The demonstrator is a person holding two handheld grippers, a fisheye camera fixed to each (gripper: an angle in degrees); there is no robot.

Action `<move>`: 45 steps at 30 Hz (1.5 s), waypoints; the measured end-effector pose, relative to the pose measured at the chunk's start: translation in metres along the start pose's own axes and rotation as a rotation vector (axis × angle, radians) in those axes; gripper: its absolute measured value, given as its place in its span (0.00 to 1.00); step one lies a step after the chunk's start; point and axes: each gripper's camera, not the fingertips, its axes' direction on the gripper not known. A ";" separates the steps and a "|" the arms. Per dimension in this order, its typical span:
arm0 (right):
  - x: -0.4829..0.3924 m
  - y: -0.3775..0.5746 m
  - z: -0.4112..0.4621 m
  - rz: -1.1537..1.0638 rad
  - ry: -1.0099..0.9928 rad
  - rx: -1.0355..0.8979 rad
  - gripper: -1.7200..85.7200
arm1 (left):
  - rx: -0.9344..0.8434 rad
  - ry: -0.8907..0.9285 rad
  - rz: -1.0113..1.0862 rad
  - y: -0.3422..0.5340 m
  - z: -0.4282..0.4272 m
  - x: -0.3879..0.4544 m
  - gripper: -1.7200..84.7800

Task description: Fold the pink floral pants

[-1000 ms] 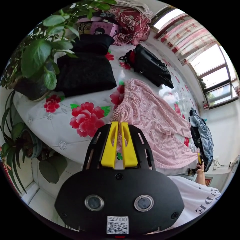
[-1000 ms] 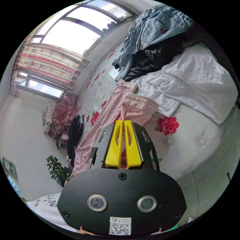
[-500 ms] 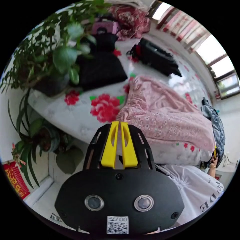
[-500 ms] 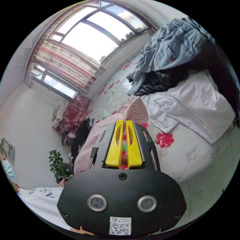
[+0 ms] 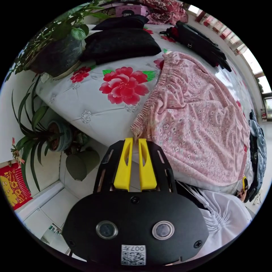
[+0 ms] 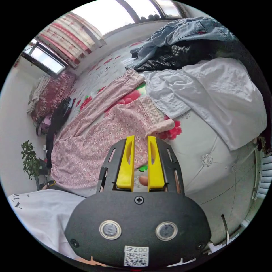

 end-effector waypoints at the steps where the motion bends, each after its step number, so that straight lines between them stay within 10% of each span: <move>1: -0.003 -0.001 0.007 -0.005 0.017 -0.019 0.06 | -0.004 -0.009 0.001 0.000 -0.001 0.000 0.03; 14: -0.083 -0.047 0.025 -0.149 0.194 0.058 0.08 | 0.253 -0.089 0.012 0.060 -0.095 0.032 0.08; 35: -0.276 -0.357 0.259 -0.394 0.226 -0.256 0.09 | 0.038 -0.092 0.476 -0.251 -0.009 0.201 0.07; 45: -0.285 -0.369 0.133 -0.371 0.012 0.081 0.02 | 0.247 0.106 0.375 -0.210 -0.068 0.148 0.01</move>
